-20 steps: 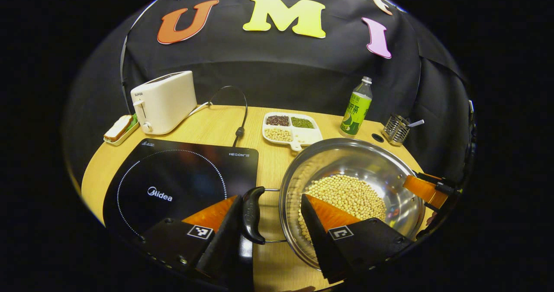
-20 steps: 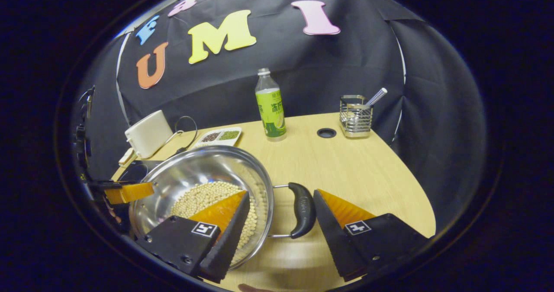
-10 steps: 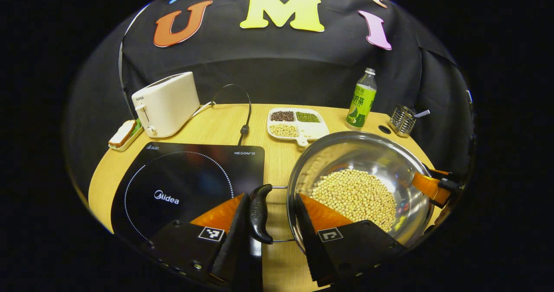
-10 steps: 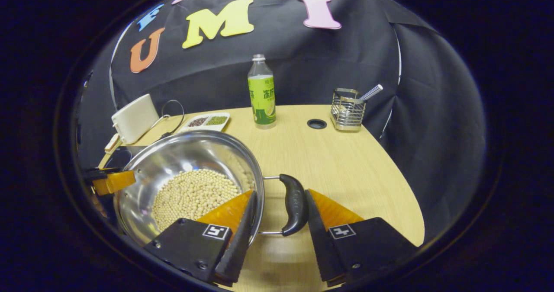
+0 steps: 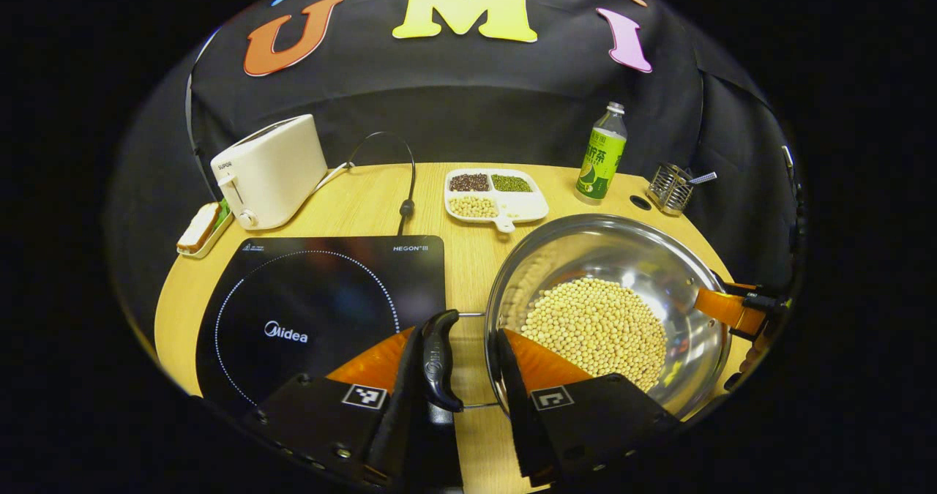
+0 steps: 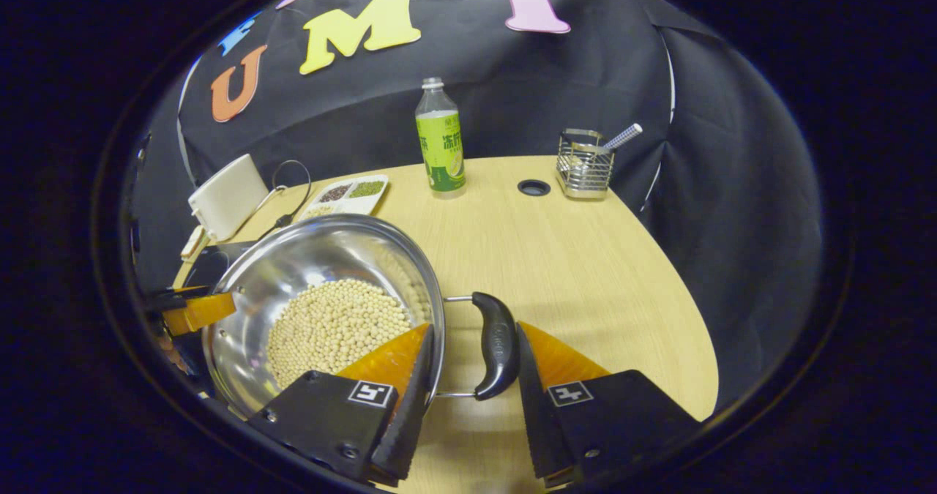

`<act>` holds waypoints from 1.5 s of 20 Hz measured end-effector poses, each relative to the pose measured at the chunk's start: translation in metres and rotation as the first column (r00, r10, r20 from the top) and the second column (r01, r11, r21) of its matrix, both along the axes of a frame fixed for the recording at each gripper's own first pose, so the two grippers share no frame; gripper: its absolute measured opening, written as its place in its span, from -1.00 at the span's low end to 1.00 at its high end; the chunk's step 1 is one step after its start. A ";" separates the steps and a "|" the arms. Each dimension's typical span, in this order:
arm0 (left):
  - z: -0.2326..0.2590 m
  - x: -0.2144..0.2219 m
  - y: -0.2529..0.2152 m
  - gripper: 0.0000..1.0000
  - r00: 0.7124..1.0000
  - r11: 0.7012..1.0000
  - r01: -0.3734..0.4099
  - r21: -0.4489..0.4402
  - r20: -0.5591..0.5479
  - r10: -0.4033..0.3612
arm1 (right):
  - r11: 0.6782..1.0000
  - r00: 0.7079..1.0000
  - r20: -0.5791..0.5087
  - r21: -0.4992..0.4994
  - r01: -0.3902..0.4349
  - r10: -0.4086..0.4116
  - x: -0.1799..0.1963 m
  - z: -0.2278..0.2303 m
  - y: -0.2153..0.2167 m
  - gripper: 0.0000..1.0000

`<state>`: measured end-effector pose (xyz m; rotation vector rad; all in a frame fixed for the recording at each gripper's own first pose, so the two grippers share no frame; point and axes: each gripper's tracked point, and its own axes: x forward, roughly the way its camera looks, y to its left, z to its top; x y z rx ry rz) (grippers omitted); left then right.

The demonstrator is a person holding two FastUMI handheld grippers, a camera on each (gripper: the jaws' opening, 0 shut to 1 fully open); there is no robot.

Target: First push the handle of the pot to place it horizontally, then grasp the pot with both hands and set it on the induction cooktop.

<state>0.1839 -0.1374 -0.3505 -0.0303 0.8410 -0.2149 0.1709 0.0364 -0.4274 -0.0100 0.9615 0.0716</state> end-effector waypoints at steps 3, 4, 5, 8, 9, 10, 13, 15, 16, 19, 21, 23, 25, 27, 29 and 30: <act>0.002 -0.013 -0.005 0.08 1.000 1.000 0.008 0.005 -0.006 -0.008 | 1.000 1.000 -0.015 0.016 0.007 -0.007 -0.013 0.007 -0.007 0.21; 0.006 -0.017 -0.006 0.29 1.000 1.000 0.012 0.002 0.002 -0.012 | 1.000 1.000 -0.010 0.013 0.008 -0.008 -0.017 0.013 -0.009 0.19; 0.011 -0.021 -0.007 0.29 1.000 1.000 0.013 -0.002 0.013 -0.013 | 1.000 1.000 0.000 0.010 0.011 -0.011 -0.020 0.020 -0.012 0.19; 0.034 -0.028 -0.012 0.08 0.999 0.999 0.005 -0.037 0.045 -0.003 | 1.000 0.999 0.045 -0.006 0.012 -0.012 -0.029 0.048 -0.019 0.19; 0.043 -0.030 -0.015 0.08 0.998 0.999 0.007 -0.049 0.060 -0.004 | 1.000 0.998 0.060 -0.008 0.016 -0.015 -0.032 0.058 -0.021 0.22; 0.052 -0.032 -0.017 0.09 0.997 0.998 0.012 -0.056 0.078 -0.007 | 1.000 0.997 0.074 -0.010 0.020 -0.019 -0.034 0.068 -0.023 0.19; 0.081 -0.034 -0.017 0.08 0.991 0.998 0.028 -0.064 0.129 -0.019 | 0.999 0.994 0.107 -0.004 0.039 -0.038 -0.038 0.099 -0.024 0.19; 0.099 -0.035 -0.011 0.08 0.987 0.997 0.033 -0.068 0.161 -0.021 | 0.999 0.992 0.119 -0.001 0.043 -0.043 -0.041 0.117 -0.019 0.22; 0.108 -0.033 -0.006 0.08 0.984 0.997 0.034 -0.072 0.177 -0.021 | 0.999 0.991 0.126 0.002 0.043 -0.043 -0.041 0.126 -0.014 0.19; 0.126 -0.034 0.014 0.08 0.982 0.996 0.033 -0.087 0.187 -0.017 | 0.999 0.989 0.146 0.009 0.034 -0.035 -0.042 0.146 0.006 0.19; 0.138 -0.033 0.036 0.08 0.979 0.996 0.023 -0.088 0.205 -0.005 | 0.999 0.989 0.149 0.025 0.020 -0.024 -0.044 0.155 0.029 0.19; 0.148 -0.031 0.063 0.08 0.972 0.997 0.002 -0.075 0.233 0.016 | 0.999 0.989 0.145 0.045 0.004 -0.010 -0.044 0.156 0.055 0.19; 0.154 -0.031 0.089 0.07 0.966 0.997 -0.027 -0.078 0.256 0.046 | 0.998 0.991 0.135 0.065 -0.014 0.005 -0.045 0.156 0.081 0.22; 0.155 -0.030 0.113 0.07 0.963 0.994 -0.059 -0.095 0.258 0.082 | 0.996 0.992 0.127 0.077 -0.034 0.024 -0.044 0.154 0.106 0.19; 0.154 -0.031 0.136 0.07 0.959 0.992 -0.085 -0.094 0.262 0.107 | 0.995 0.991 0.130 0.082 -0.055 0.044 -0.043 0.152 0.130 0.22; 0.152 -0.031 0.147 0.07 0.958 0.991 -0.101 -0.093 0.258 0.122 | 0.994 0.990 0.129 0.088 -0.061 0.049 -0.043 0.150 0.142 0.19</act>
